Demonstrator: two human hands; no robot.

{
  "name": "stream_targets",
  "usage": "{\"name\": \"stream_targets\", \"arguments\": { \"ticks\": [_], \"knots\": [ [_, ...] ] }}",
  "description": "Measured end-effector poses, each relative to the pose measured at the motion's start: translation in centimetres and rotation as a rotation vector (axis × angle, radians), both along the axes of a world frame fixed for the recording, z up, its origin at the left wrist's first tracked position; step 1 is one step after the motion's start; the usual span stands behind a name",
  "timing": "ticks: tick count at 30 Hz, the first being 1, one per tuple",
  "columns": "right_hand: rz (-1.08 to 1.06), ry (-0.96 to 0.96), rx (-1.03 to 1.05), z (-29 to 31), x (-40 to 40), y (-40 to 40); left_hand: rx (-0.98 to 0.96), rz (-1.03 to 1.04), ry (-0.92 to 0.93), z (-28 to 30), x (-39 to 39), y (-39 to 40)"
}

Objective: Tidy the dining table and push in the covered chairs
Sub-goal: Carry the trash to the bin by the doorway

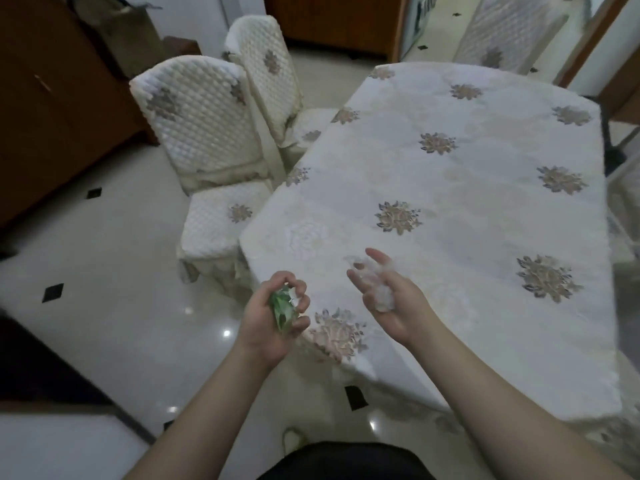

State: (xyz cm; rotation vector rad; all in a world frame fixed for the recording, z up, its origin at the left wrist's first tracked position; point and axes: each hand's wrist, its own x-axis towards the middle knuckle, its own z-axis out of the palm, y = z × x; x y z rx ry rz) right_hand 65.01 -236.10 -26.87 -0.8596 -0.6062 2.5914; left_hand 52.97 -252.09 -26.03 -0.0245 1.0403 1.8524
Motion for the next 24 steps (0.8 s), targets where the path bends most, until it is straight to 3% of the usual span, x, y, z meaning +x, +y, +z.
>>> {"name": "stream_targets", "arguments": {
  "ticks": [5, 11, 19, 24],
  "knots": [
    [-0.009, -0.057, 0.133, -0.9, -7.8, -3.7, 0.075, 0.063, -0.052, -0.4, -6.6, -4.3],
    [0.159, 0.215, -0.048, -1.9, -14.5, -6.8, 0.05, 0.139, -0.056, -0.4, -12.9, -7.7],
    [0.269, 0.068, 0.167, -1.8, -22.6, -7.8, 0.014, 0.28, -0.048, -0.4, -18.8, -9.5],
    [0.374, 0.1, 0.132, -1.3, -29.0, -7.8, -0.048, 0.407, -0.027, 0.5, -22.0, -10.3]
  ]
}}
